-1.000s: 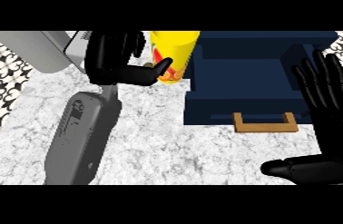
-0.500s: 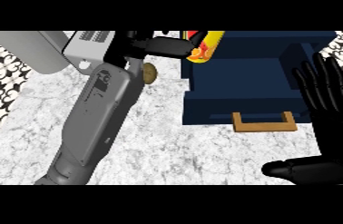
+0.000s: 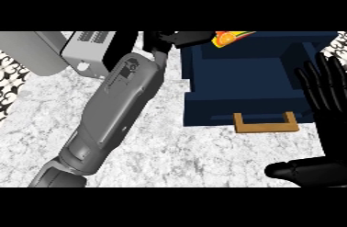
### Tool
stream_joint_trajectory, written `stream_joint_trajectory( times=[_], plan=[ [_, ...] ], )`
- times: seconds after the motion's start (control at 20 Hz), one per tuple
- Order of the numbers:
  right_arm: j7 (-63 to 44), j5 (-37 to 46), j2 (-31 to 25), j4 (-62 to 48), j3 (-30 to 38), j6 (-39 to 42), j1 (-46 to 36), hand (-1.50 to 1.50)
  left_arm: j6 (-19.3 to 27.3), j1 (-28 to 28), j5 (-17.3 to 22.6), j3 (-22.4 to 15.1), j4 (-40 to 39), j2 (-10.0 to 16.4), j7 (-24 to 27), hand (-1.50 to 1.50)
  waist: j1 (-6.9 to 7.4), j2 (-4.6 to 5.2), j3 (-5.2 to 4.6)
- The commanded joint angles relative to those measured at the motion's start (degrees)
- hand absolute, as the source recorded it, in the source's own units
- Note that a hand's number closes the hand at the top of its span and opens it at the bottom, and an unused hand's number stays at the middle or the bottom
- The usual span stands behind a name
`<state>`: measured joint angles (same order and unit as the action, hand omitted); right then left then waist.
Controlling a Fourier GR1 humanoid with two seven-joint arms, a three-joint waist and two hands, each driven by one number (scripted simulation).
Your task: Pick up the cup, place it into the drawer and close the drawer
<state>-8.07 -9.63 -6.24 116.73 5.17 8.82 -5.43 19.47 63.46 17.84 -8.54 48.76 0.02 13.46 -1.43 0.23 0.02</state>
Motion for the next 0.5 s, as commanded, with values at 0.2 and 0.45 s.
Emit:
stream_joint_trajectory(
  times=[0.2,0.45],
  plan=[
    [-2.1,0.0,0.1,-0.7,-1.1,-0.5,-2.9,-1.50,3.3,8.1,7.4,-5.7,-15.2,0.0,5.5,1.50,-1.38,0.36,0.02],
    [4.1,0.7,0.7,-3.6,-0.6,1.3,0.2,-1.50,4.1,8.7,12.0,-10.5,-18.9,0.0,6.3,1.50,-1.99,0.42,0.05]
  ],
)
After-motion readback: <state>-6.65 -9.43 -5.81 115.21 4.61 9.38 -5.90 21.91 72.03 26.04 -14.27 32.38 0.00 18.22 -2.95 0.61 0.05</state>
